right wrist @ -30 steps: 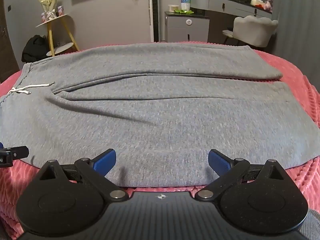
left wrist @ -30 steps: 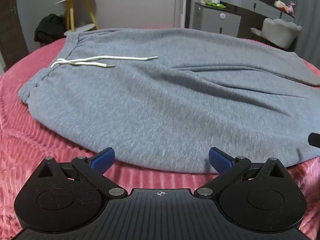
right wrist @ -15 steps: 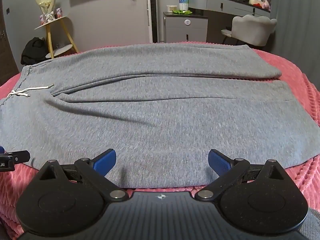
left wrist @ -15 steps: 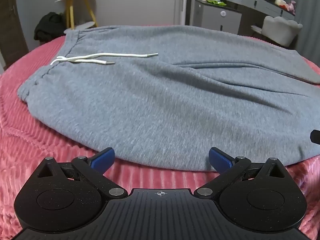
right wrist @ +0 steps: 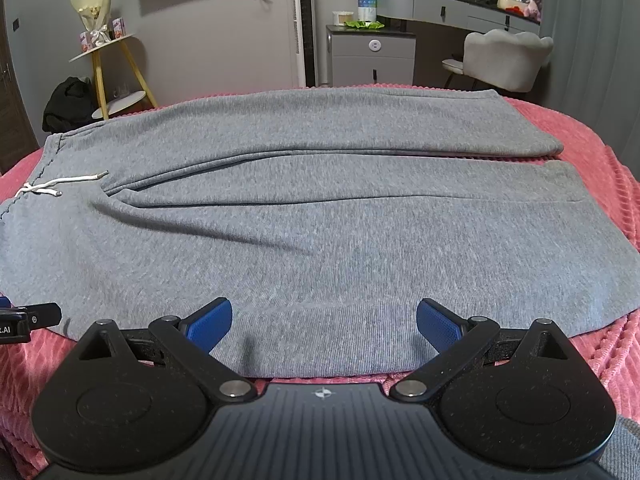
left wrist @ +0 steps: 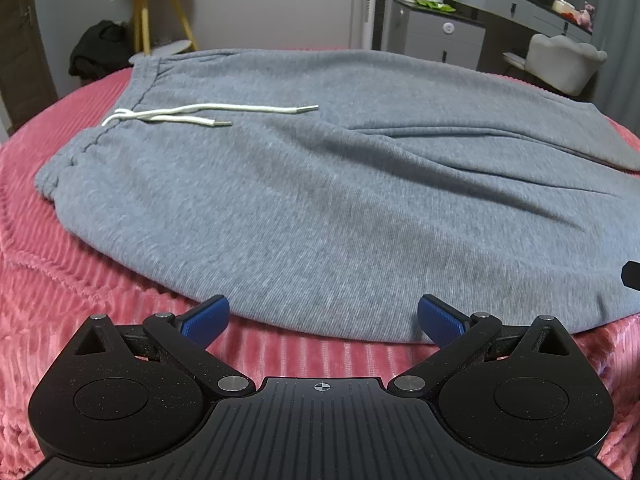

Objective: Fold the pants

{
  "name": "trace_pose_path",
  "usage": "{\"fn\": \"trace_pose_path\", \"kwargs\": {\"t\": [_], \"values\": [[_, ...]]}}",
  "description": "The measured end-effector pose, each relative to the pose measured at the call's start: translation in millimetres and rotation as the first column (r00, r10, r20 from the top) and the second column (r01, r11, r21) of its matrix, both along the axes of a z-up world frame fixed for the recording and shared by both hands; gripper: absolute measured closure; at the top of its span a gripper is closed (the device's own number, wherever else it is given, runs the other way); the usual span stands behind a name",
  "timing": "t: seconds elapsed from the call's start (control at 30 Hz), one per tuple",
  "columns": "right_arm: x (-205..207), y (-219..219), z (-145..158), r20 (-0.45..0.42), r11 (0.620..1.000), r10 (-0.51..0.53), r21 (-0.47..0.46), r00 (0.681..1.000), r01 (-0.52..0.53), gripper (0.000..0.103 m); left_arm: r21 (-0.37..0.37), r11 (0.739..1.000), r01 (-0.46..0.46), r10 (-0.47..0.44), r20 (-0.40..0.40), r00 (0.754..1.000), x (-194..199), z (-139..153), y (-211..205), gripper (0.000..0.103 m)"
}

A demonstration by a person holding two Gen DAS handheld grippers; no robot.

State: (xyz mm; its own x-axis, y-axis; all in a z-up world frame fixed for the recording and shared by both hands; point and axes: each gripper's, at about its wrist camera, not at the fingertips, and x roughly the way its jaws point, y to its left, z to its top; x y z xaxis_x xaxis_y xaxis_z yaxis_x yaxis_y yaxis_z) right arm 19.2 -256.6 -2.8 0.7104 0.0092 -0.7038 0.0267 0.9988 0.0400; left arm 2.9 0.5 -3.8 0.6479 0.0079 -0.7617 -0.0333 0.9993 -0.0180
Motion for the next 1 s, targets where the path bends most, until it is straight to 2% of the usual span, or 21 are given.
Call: {"fn": "trace_pose_path", "kwargs": {"t": [1.0], "values": [[-4.9, -2.0, 3.8, 0.029, 1.0, -0.004, -0.007, 1.0, 0.004, 0.004, -0.019, 1.0, -0.018, 0.018, -0.002, 1.0, -0.1, 0.4, 3.5, 0.0]]}}
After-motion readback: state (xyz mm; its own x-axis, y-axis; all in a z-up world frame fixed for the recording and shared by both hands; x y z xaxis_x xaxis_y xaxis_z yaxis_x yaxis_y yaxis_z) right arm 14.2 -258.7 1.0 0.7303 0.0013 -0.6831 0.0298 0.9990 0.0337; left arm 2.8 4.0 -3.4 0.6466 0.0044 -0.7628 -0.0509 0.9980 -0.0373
